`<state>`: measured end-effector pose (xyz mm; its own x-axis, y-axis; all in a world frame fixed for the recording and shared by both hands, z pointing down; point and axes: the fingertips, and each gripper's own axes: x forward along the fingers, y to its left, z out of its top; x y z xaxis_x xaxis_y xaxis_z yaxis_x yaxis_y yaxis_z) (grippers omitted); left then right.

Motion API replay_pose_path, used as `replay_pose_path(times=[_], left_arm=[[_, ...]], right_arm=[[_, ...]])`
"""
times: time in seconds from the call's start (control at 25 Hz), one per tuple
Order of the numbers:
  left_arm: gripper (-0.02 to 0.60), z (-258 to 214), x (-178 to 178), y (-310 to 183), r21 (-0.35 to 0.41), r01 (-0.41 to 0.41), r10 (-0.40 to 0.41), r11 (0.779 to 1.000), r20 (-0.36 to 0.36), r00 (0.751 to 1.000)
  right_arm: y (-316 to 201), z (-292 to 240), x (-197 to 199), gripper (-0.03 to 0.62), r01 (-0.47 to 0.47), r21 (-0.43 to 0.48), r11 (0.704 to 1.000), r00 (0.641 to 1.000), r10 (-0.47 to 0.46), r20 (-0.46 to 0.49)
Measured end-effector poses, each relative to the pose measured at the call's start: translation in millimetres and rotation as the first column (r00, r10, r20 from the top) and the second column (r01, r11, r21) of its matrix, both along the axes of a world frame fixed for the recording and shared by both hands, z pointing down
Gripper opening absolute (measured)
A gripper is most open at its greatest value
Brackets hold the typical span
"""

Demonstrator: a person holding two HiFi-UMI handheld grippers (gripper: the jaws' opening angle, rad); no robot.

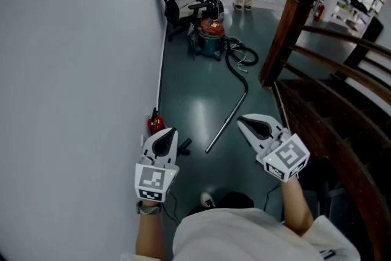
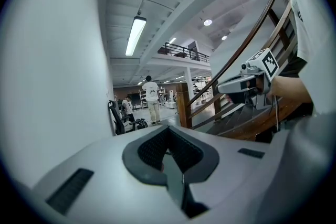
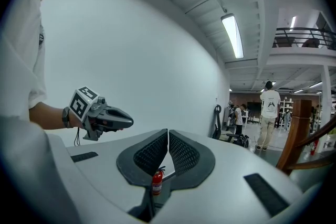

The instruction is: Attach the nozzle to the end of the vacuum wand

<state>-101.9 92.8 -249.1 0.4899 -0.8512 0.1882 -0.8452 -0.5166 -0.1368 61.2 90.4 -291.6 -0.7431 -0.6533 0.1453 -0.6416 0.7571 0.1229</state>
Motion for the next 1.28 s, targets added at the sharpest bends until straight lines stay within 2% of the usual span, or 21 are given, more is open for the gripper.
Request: replay_pose_path(times=[0.48, 0.84, 1.28], left_arm=[[-0.003, 17.7, 1.1, -18.1, -0.038, -0.011, 0.011, 0.999, 0.013, 1.000], [-0.003, 20.1, 7.8, -54.0, -0.035, 0.014, -0.013, 0.999, 0.029, 0.999], [-0.003, 47.2, -3.0, -101.4, -0.090, 0.058, -0.053, 0.994, 0.056, 0.997]], right_arm=[[-15.1, 15.5, -1.1, 0.029, 0.016, -0.022, 1.000, 0.999, -0.016, -0.029], [-57.8, 18.4, 7.1, 0.031, 0.049, -0.017, 0.999, 0.998, -0.049, -0.026], [-113.4, 44.6, -0.8, 0.031, 0.098, -0.054, 0.994, 0.995, -0.099, -0.020]])
